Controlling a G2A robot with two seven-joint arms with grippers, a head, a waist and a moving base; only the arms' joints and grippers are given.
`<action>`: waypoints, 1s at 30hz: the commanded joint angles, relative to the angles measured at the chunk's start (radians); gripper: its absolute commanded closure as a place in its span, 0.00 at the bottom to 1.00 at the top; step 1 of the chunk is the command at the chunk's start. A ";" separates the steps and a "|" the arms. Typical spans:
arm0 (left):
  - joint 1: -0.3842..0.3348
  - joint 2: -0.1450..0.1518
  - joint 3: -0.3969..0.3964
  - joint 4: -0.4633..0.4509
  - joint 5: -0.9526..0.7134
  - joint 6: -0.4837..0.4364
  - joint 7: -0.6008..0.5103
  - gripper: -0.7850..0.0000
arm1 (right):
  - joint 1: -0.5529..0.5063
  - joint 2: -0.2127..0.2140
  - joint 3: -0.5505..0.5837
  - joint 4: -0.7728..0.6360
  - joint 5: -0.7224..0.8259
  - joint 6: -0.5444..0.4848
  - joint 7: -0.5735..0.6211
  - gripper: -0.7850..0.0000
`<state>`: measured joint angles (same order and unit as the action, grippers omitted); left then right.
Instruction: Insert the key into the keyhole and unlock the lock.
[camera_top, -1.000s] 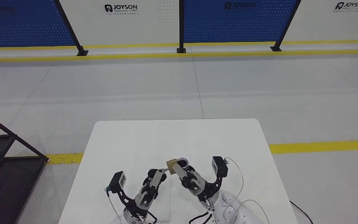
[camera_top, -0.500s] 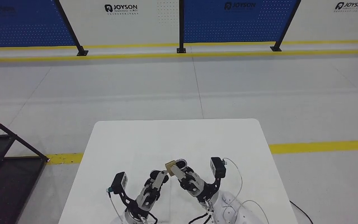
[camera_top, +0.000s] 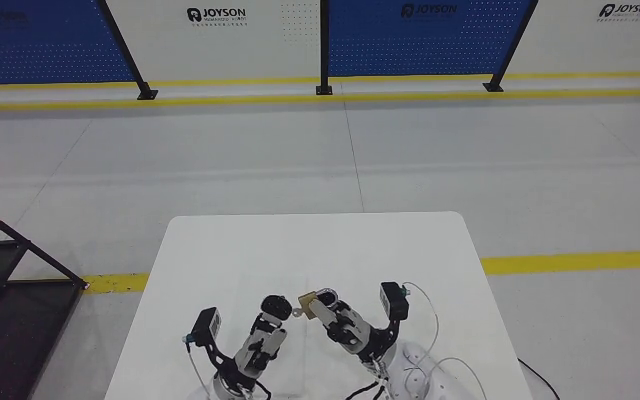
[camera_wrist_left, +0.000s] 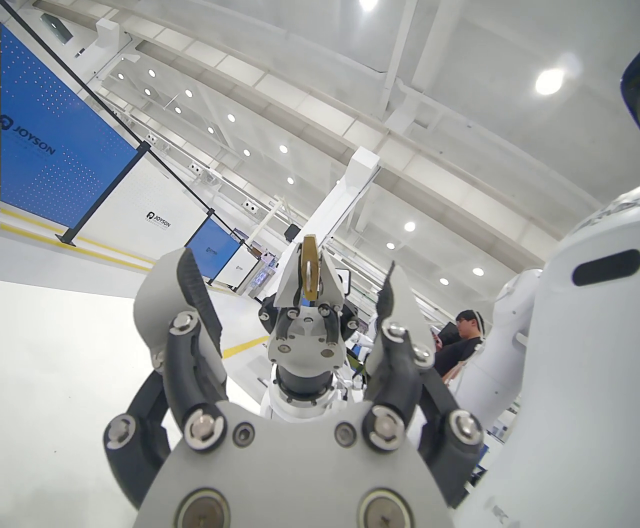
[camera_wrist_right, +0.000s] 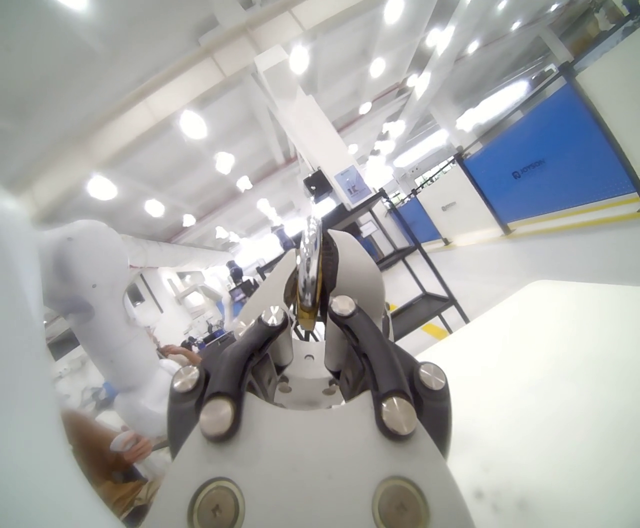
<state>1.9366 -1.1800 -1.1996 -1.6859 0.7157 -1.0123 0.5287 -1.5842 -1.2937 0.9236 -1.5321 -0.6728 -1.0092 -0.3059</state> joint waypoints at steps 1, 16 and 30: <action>0.000 0.017 0.006 -0.009 -0.033 0.000 -0.041 0.34 | 0.002 0.004 -0.006 -0.003 0.025 -0.003 0.035 1.00; -0.027 0.128 0.056 -0.044 -0.216 0.000 -0.184 0.65 | 0.027 0.033 -0.007 -0.014 0.194 0.001 0.203 1.00; -0.057 0.169 0.107 -0.027 -0.152 0.000 -0.103 0.74 | 0.031 0.035 -0.009 -0.017 0.241 0.020 0.247 1.00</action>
<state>1.8809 -1.0123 -1.0937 -1.7150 0.5573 -1.0123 0.4183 -1.5528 -1.2587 0.9154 -1.5492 -0.4329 -0.9898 -0.0613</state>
